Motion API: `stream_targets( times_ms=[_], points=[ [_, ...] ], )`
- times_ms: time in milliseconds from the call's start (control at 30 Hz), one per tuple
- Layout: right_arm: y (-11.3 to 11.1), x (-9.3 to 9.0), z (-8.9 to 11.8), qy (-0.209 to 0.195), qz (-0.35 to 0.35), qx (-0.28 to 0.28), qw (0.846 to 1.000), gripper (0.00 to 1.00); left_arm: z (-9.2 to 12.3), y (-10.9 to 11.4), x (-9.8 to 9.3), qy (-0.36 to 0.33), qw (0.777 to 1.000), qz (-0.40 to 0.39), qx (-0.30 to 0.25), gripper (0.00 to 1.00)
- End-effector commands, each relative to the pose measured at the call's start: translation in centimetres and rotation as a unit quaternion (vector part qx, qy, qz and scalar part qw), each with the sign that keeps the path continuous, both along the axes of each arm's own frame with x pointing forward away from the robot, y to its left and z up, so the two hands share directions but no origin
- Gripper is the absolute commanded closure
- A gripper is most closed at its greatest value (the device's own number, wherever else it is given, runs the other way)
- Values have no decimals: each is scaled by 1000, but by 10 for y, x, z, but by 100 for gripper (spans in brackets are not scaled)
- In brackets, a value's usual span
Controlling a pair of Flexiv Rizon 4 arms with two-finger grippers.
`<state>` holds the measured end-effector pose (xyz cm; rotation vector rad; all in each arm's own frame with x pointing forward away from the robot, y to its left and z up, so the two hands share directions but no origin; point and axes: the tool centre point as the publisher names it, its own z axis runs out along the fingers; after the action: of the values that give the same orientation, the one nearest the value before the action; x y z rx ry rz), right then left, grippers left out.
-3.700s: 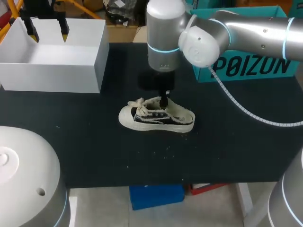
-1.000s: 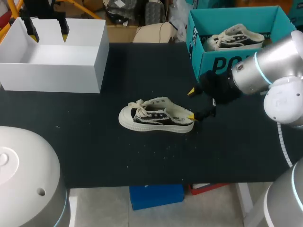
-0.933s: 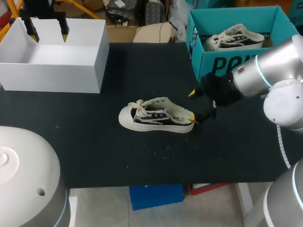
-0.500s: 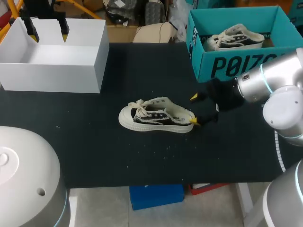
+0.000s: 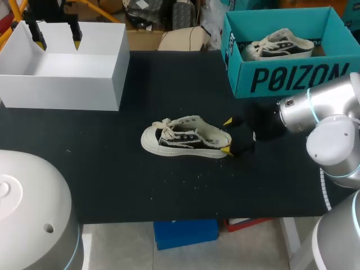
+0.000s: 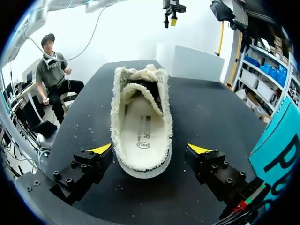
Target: Take the shoe out of the shoebox, open the shoe tongue, remove and reinsert the insole, then place the shoe into the shoebox
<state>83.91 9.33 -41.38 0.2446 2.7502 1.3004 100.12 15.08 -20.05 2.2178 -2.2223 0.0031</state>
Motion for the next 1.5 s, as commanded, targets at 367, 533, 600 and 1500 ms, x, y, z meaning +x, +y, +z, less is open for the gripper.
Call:
stream_targets(
  times_ms=[367,533,600,1500],
  points=[
    [12,-3,-20,3,-16,22,1000,0,0,0,0,1,1000,1,1,0],
    [14,1,-22,4,-17,28,999,0,0,0,0,1,1000,1,1,0],
    [15,2,-22,3,-16,28,999,0,0,0,0,1,1000,1,1,0],
    [19,13,-25,4,-2,33,999,0,0,0,0,1,1000,1,1,0]
  ],
)
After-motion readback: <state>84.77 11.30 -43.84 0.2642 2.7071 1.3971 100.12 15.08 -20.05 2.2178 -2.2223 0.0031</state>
